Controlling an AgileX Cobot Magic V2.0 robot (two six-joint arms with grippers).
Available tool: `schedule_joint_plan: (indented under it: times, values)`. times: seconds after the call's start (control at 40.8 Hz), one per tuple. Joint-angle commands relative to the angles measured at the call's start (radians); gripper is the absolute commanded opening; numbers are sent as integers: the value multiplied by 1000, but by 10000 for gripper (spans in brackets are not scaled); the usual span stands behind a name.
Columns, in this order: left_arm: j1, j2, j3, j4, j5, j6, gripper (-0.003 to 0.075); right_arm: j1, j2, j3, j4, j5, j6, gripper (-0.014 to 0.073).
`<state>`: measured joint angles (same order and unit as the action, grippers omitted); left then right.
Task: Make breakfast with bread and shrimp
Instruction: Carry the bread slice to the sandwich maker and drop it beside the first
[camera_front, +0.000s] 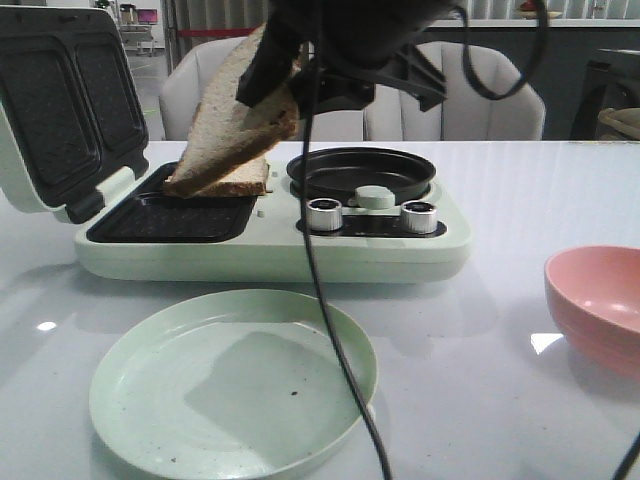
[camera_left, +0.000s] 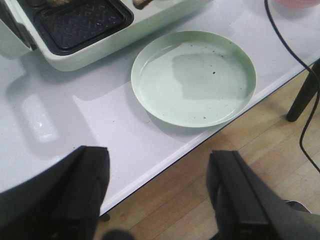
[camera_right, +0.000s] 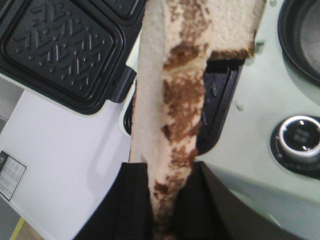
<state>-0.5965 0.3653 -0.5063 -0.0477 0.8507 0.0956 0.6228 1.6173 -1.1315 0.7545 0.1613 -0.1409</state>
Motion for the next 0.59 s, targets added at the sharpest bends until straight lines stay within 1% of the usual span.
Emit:
schedule_joint_plan:
  times: [0.0, 0.294, 0.392, 0.441, 0.49, 0.539, 0.564]
  values:
    - [-8, 9, -26, -5, -74, -8, 476, 6, 31, -114, 15, -81, -13, 48]
    - [-8, 9, -26, -5, -74, -8, 476, 6, 273, -401, 14, 46, -13, 48]
    - [-8, 9, -26, -5, -74, -8, 476, 6, 335, -468, 14, 83, -13, 78]
    - [-8, 9, -26, -5, -74, -8, 476, 6, 359, -495, 14, 102, -13, 133]
    - [-8, 9, -26, -5, -74, -8, 476, 6, 379, -514, 14, 109, -13, 224]
    - [-8, 9, -26, -5, -74, -8, 476, 6, 394, -523, 14, 107, -13, 356]
    - [-8, 9, -26, -5, -74, -8, 476, 4, 397, -523, 14, 102, -13, 404]
